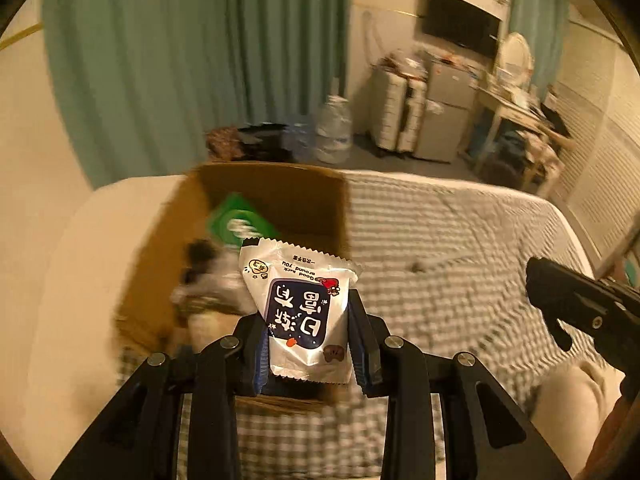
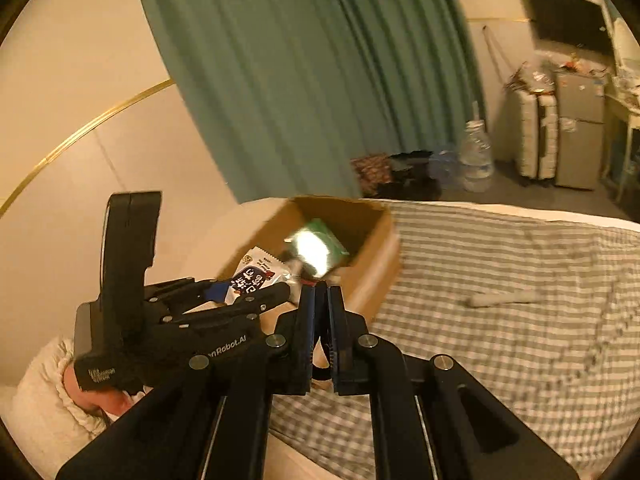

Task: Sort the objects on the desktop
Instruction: 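Carry sachet and black clip over the cardboard box and open both tools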

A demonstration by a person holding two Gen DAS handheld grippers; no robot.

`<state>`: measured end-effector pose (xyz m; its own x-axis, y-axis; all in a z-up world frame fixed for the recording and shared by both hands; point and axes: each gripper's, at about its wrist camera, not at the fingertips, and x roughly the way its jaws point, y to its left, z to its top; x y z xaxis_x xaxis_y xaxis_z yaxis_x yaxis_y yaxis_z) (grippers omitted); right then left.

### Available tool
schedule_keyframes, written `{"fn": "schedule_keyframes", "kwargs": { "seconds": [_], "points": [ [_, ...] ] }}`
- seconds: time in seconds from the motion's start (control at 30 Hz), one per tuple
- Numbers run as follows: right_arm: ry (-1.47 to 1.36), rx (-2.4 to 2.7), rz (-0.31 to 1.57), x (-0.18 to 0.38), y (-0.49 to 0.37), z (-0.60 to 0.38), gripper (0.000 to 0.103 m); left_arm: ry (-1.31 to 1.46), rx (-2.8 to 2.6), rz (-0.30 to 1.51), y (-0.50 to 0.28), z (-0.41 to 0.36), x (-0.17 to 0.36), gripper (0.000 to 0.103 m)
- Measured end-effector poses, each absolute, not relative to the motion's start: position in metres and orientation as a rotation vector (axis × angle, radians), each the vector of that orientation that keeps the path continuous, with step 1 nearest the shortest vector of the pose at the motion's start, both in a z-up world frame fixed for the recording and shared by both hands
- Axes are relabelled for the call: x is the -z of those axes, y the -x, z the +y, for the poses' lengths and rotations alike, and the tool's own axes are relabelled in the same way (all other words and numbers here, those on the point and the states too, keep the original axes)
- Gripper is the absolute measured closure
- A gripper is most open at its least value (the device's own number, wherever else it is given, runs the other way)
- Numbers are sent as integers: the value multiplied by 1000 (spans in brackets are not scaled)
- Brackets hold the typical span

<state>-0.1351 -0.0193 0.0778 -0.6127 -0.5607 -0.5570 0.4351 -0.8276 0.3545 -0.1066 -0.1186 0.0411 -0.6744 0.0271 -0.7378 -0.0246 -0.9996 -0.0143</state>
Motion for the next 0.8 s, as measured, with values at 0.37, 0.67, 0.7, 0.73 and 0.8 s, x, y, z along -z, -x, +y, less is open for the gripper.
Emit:
{"fn": "schedule_keyframes", "kwargs": {
  "seconds": [0.37, 0.67, 0.7, 0.73, 0.8],
  "points": [
    [-1066, 2384, -371, -36, 213, -111, 86, 1357, -2889, -146, 134, -205, 9, 36],
    [-1076, 2422, -478, -40, 216, -101, 53, 1230, -2876, -97, 123, -197, 3, 7],
    [-1065, 2426, -489, -41, 212, -95, 53, 1208, -2876, -80, 119, -193, 0, 6],
    [-1053, 2439, -491, -42, 206, -88, 53, 1196, -2871, -56, 115, -187, -3, 6],
    [-1028, 2490, -445, -44, 191, -74, 53, 1184, -2874, -26, 111, -179, -9, 5]
  ]
}}
